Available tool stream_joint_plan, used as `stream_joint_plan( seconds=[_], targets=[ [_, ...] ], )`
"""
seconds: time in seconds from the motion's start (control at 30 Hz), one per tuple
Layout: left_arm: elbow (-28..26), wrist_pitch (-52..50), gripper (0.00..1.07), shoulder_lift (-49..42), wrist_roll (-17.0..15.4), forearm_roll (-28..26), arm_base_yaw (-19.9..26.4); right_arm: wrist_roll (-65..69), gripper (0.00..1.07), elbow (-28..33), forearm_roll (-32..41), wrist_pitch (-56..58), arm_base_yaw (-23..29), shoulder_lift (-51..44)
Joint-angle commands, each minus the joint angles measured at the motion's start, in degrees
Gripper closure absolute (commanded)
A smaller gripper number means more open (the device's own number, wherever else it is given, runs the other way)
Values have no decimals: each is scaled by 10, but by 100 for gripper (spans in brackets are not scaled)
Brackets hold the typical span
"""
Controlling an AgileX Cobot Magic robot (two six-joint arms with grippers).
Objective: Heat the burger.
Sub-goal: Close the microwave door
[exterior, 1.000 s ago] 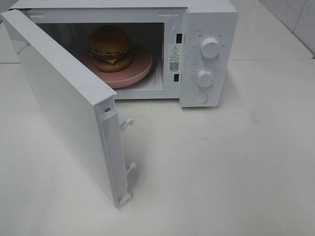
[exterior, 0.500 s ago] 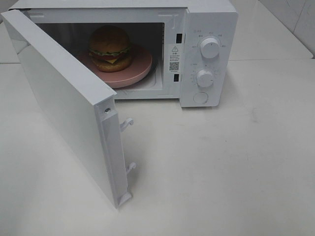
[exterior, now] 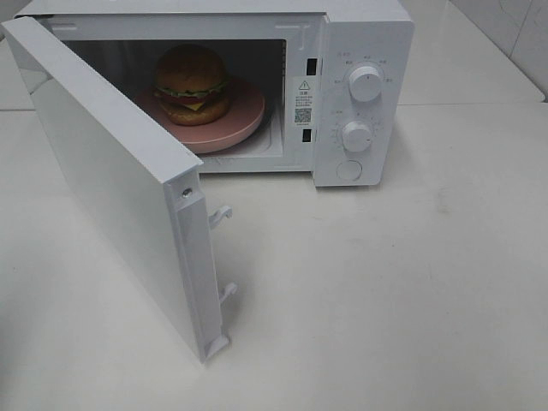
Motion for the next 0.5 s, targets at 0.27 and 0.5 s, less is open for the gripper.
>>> stream_joint_plan(
  seconds=[0.27,0.5],
  targets=[
    [51,-161,107,81,324,-308,-13,3,32,1,-2,-7,-2,-15],
    [49,-217,107,160,465,-433,-79,3,32,1,-2,-7,-2,-15]
  ],
)
